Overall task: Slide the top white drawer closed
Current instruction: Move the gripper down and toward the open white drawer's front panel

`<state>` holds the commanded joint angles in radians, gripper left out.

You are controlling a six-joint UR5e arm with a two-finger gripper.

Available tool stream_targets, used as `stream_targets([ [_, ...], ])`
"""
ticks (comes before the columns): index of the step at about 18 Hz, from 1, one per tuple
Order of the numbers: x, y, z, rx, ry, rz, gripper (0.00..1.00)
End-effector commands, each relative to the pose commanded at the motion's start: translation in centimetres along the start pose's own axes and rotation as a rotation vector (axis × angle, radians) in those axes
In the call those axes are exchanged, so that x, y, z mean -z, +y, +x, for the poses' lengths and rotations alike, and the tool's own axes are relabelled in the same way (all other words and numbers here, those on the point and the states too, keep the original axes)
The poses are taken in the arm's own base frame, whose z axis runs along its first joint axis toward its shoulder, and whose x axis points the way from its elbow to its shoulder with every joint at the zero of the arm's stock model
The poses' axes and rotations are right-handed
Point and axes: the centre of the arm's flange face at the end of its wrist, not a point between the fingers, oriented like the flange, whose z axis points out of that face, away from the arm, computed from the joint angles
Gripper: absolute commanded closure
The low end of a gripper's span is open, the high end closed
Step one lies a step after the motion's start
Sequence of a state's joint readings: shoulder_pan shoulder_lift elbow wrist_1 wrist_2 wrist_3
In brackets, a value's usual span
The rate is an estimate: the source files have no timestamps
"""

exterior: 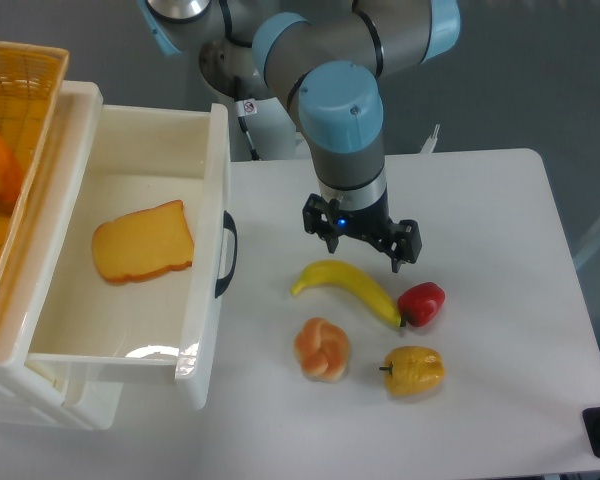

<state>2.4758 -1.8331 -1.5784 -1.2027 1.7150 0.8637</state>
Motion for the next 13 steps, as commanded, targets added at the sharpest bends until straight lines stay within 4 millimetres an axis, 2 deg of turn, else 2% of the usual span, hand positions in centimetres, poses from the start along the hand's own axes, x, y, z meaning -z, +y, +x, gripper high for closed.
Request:
stream_targets([
  [7, -1.4, -0.6, 0.6, 0.182, 0.034, -0.002, 0.00],
  [13, -3.2, -1.6, 1.9, 0.224, 0.130, 0.034, 0.00],
])
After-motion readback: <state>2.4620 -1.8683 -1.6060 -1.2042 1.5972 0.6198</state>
